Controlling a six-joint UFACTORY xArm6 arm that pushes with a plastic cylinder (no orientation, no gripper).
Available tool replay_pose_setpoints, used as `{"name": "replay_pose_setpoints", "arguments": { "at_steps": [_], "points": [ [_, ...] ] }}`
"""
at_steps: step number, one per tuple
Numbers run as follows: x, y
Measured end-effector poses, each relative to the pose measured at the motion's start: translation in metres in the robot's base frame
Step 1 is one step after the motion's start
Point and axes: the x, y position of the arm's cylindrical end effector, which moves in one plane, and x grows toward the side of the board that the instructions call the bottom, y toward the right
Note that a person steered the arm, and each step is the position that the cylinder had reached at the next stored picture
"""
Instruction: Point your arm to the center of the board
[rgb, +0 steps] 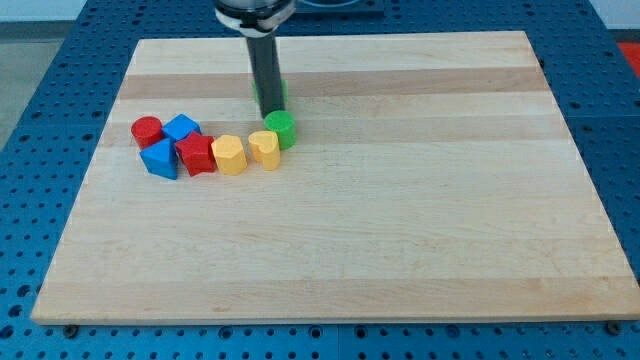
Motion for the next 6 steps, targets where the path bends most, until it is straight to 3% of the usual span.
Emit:
{"name": "replay_pose_setpoints", "arguments": {
  "at_steps": [3, 4, 6],
  "points": [
    [0.007, 0.066],
    [0.042, 0.094],
    [0.11, 0.09]
  ]
}}
